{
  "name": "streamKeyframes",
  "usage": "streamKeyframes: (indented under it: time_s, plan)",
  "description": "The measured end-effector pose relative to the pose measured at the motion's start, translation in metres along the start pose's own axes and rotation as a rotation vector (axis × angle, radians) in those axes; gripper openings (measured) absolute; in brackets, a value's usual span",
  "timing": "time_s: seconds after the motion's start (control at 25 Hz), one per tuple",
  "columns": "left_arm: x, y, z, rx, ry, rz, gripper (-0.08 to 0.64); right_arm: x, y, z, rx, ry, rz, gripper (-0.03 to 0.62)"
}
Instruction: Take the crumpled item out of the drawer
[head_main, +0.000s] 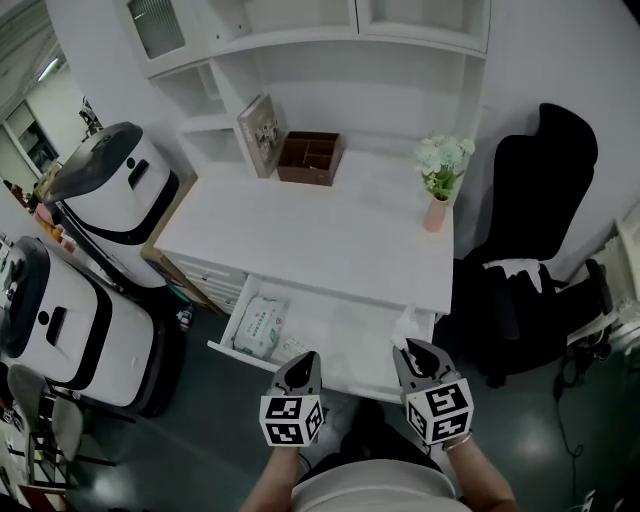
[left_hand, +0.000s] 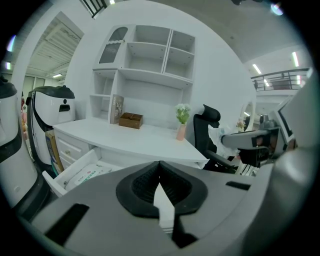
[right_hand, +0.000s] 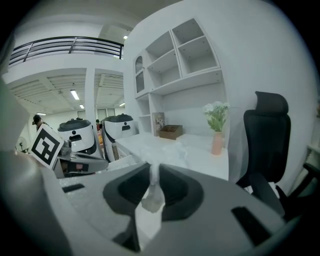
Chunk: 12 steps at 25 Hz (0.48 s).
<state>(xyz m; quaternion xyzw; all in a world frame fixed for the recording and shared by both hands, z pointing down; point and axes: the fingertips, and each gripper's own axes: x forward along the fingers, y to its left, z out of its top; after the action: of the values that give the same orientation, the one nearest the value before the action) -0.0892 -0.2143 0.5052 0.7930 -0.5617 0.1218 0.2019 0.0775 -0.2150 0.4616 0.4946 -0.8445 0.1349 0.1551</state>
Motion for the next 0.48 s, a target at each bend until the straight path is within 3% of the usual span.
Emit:
streamKeyframes:
  time_s: [0.48]
  plan:
    - [0.0, -0.007, 0.003, 0.029, -0.004, -0.033, -0.008, -0.026, -0.007, 0.017, 0.017, -0.087, -0.056, 0.057]
